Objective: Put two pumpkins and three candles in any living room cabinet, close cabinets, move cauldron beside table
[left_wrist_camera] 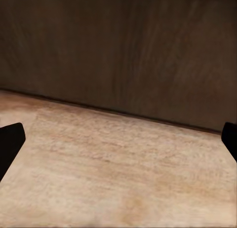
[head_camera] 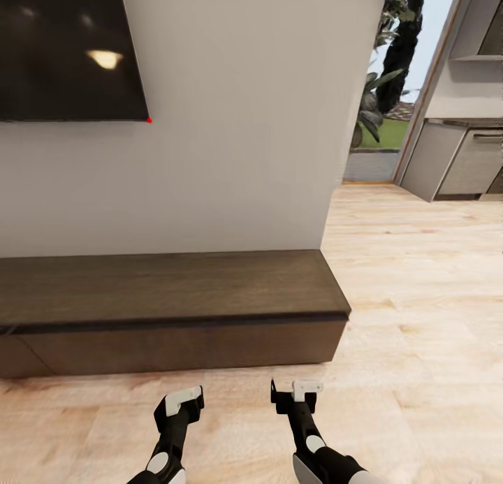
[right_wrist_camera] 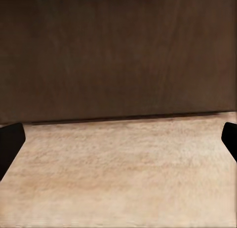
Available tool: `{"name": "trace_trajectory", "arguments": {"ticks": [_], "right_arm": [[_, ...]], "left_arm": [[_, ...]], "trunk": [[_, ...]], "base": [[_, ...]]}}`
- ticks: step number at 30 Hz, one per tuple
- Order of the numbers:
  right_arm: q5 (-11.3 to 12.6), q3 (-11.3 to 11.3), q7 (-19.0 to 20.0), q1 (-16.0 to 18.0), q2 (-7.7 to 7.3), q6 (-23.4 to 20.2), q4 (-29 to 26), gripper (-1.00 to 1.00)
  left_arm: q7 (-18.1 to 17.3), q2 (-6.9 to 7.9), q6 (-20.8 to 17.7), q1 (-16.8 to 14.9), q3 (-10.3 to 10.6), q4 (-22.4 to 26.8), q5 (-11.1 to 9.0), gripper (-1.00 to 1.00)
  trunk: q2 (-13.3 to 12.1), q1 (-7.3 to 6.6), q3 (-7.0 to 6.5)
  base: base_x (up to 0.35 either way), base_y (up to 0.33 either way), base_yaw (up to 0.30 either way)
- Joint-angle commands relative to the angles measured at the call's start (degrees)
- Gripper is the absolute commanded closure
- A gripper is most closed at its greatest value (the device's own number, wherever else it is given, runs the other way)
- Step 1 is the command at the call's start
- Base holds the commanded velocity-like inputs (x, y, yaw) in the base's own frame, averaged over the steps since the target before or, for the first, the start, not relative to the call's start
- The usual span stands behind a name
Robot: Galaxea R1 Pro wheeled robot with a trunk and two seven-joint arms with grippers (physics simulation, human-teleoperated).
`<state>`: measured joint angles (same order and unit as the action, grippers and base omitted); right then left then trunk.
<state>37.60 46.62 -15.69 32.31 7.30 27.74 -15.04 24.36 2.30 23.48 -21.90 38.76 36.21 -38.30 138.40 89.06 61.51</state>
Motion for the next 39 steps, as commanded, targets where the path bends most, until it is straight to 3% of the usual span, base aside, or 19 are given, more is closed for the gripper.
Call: {"name": "trace_trajectory", "arguments": {"ticks": [1, 8, 21, 24, 27, 29, 32, 34, 35, 37, 38, 39], "right_arm": [[0.28, 0.48, -0.40, 0.04, -0.01, 0.14, 0.01, -1.00], [0.28, 0.47, -0.40, 0.05, -0.01, 0.12, 0.01, -1.00], [0.28, 0.44, -0.47, 0.10, -0.01, -0.52, -0.21, -1.00], [0.23, 0.44, -0.49, 0.11, -0.01, -2.28, -0.52, -1.00], [0.23, 0.41, -0.54, 0.12, -0.09, -6.10, -1.80, -1.00], [0.26, 0.35, -0.56, 0.12, -0.26, -9.06, -3.52, -1.00], [0.21, 0.27, -0.65, 0.12, -0.41, -14.95, -6.68, -1.00], [0.15, 0.17, -0.90, 0.13, -0.44, -18.60, -8.25, -1.00], [0.16, 0.14, -0.99, 0.13, -0.44, -19.45, -8.69, -1.00], [0.17, 0.07, -1.69, 0.16, -0.42, -23.56, -11.71, -1.00], [0.18, 0.02, -2.34, 0.18, -0.45, -26.33, -14.12, -1.00], [0.22, -0.33, -4.03, 0.17, -0.52, -31.78, -18.96, -1.00]], "left_arm": [[0.42, 0.09, 0.31, -0.07, 0.45, 0.06, -0.45, -1.00], [0.42, 0.11, 0.34, -0.07, 0.37, 0.17, -0.40, -1.00], [0.16, 0.09, 0.10, -0.07, 0.42, 0.15, -0.52, -1.00], [0.06, 0.12, -0.29, -0.07, 0.39, 0.72, -0.56, -1.00], [0.11, 0.18, -1.48, -0.04, 0.35, 4.26, -0.84, -1.00], [0.16, 0.33, -4.56, -0.01, 0.17, 6.37, -1.07, -1.00], [3.08, 0.53, -14.54, 0.01, -0.40, 10.30, -1.22, -1.00], [8.11, 1.14, -21.66, 0.08, -2.31, 15.12, -1.25, -1.00], [9.09, 1.38, -23.34, 0.16, -2.83, 16.34, -1.29, -1.00], [11.94, 2.81, -30.27, 0.36, -5.28, 21.72, -1.69, -1.00], [12.70, 3.52, -33.38, 0.41, -6.61, 24.42, -2.22, -1.00], [13.37, 4.32, -37.15, 0.60, -8.55, 28.51, -3.51, -1.00]], "trunk": [[0.02, -0.02, 0.05], [0.02, -0.02, 0.05], [-5.19, -2.88, -2.29], [-6.39, -3.54, -2.82], [-7.60, -4.20, -3.36], [-8.40, -4.64, -3.72], [-9.60, -5.29, -4.26], [-10.40, -5.73, -4.62], [-10.81, -5.95, -4.80], [-11.61, -6.39, -5.16], [-12.01, -6.61, -5.34], [-12.41, -6.83, -5.52]], "base": [[-0.073, 0.000, 0.000], [-0.014, 0.000, 0.000], [0.000, 0.000, 0.000], [0.000, 0.000, 0.000], [0.000, 0.000, 0.000], [0.000, 0.000, 0.000], [0.000, 0.000, 0.000], [0.000, 0.000, 0.000], [0.000, 0.000, 0.000], [0.000, 0.000, 0.000], [0.000, 0.000, 0.000], [0.000, 0.000, 0.000]]}}
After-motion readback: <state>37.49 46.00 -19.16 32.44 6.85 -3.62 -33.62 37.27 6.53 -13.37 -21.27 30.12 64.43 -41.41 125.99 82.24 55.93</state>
